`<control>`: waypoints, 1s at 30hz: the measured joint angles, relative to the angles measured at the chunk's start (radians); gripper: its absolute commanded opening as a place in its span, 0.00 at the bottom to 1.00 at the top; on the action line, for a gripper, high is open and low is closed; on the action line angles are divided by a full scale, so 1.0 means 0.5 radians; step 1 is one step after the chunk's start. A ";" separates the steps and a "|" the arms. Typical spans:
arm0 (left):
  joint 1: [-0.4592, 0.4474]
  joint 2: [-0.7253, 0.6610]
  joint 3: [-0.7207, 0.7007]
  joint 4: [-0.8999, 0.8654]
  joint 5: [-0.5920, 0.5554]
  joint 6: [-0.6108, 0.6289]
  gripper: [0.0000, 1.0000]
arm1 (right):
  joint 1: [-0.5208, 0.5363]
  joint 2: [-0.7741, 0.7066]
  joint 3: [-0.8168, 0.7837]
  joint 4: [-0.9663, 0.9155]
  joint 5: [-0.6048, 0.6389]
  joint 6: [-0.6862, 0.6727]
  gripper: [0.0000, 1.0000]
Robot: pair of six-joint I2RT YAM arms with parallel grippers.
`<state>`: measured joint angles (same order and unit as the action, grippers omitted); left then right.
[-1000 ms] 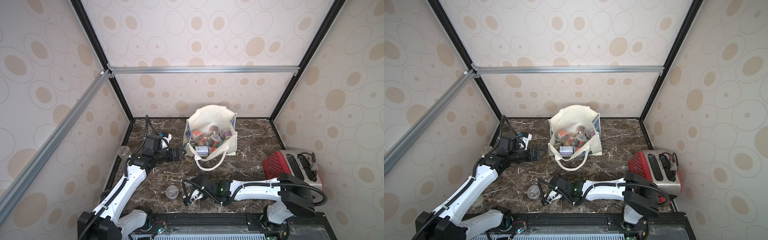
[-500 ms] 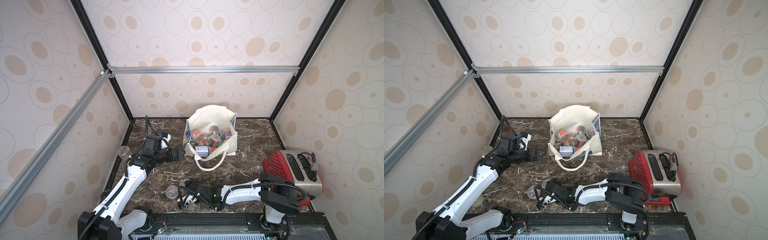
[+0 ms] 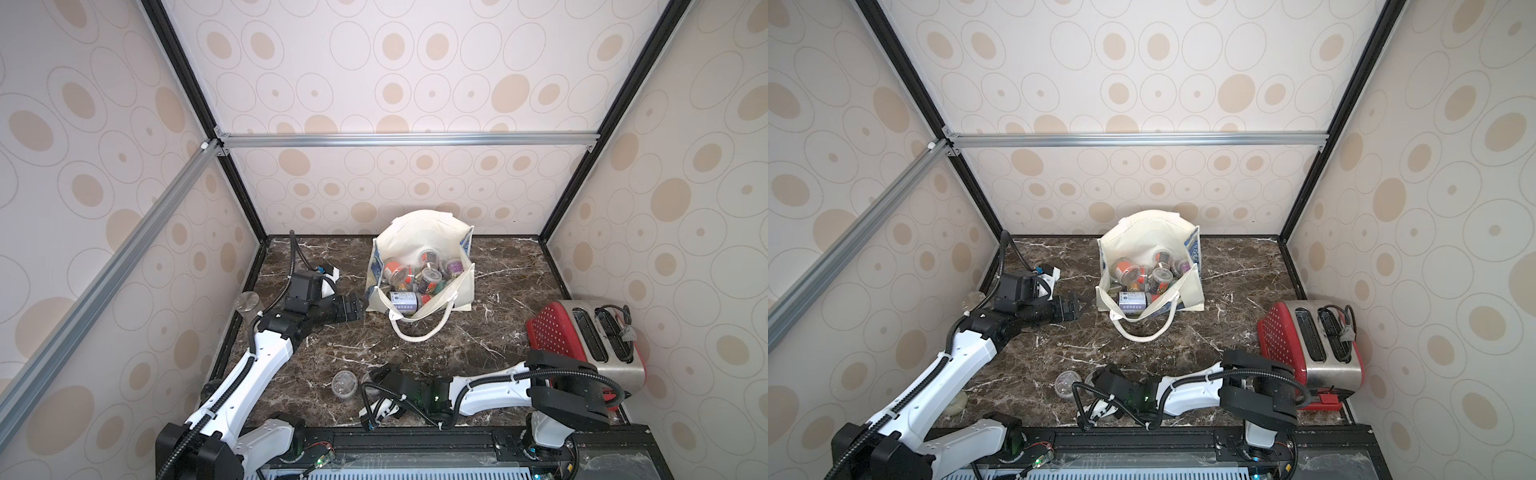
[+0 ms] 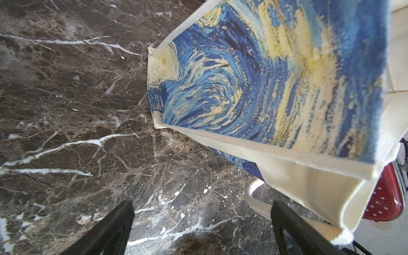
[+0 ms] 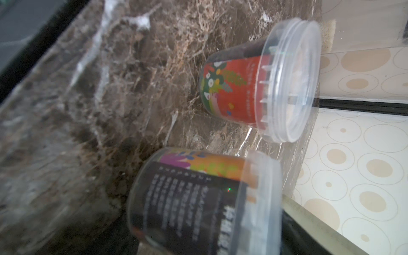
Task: Take out the seed jars from the canvas bag
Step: Place the seed jar at the center of the board.
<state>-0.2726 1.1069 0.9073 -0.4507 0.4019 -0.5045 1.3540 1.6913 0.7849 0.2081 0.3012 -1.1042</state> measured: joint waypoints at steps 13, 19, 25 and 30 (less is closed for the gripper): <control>0.003 0.000 0.001 0.002 -0.011 0.000 0.98 | 0.010 -0.343 -0.062 -0.309 -0.185 0.138 1.00; 0.005 0.000 0.001 0.001 -0.100 -0.031 0.98 | -0.022 -0.426 -0.065 -0.471 -0.290 0.430 1.00; 0.018 0.001 0.001 -0.050 -0.346 -0.146 0.98 | -0.292 -0.474 -0.033 -0.595 -0.582 0.950 0.99; 0.036 0.001 0.001 -0.084 -0.473 -0.180 0.98 | -0.427 -0.587 -0.047 -0.571 -0.793 1.308 0.96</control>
<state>-0.2546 1.1072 0.9077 -0.4927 0.1654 -0.5945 1.1404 1.3975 0.7612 -0.0772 -0.0952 -0.4503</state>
